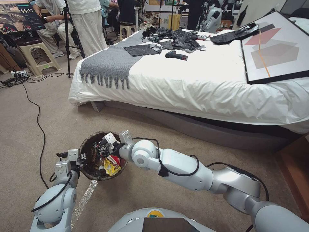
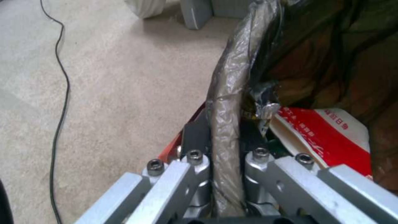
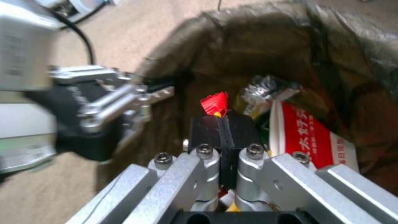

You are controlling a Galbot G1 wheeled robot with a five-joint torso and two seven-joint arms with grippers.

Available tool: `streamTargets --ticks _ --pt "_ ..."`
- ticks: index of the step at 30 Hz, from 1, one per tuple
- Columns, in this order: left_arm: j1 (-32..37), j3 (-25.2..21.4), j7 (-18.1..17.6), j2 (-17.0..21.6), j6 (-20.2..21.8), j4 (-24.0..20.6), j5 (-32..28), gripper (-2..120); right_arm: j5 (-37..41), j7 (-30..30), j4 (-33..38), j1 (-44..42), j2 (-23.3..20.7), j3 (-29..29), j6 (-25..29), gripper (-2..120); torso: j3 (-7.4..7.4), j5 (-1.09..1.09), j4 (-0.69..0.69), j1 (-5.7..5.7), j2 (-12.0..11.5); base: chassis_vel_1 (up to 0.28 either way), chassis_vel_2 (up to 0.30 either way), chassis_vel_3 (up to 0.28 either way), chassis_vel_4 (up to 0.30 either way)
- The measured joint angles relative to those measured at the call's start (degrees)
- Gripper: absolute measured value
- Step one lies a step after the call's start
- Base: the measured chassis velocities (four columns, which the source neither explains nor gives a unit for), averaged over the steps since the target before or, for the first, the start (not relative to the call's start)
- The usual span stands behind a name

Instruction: Pick up the trash bin, then pick up the garbage from the floor and place it into the trash bin.

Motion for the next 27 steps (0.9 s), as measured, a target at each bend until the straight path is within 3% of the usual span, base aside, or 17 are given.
streamTargets --ticks 11,16,19,23,27 --pt "0.1 -0.5 0.0 -0.2 -0.3 0.4 -0.2 4 -4.0 -2.8 -9.7 0.3 2.8 -0.7 1.4 0 0.00 0.00 0.00 0.00 0.0 0.000 0.000 0.000 0.000" --pt "-0.1 -0.5 0.0 -0.2 -0.3 0.5 -0.2 4 -4.5 -3.4 -10.7 0.1 3.1 -0.5 1.5 -1 0.00 0.00 0.00 0.00 0.0 0.000 0.000 0.000 0.000" --pt "-0.3 -0.4 0.0 -0.2 -0.3 0.6 -0.2 4 -5.3 -3.9 -11.6 0.1 3.0 -0.8 1.6 13 0.00 0.00 0.00 0.00 0.0 0.000 0.000 0.000 0.000" --pt "-0.3 -0.4 0.0 -0.2 -0.3 0.6 -0.2 4 -5.5 -3.9 -12.2 0.1 3.2 -0.8 2.2 21 0.00 0.00 0.00 0.00 0.0 0.000 0.000 0.000 0.000" --pt "-0.4 -0.4 0.0 -0.3 -0.3 0.8 -0.2 4 -5.6 -3.9 -12.6 0.0 3.5 -0.8 3.5 40 0.00 0.01 0.00 0.00 0.0 0.000 0.000 0.000 0.000"
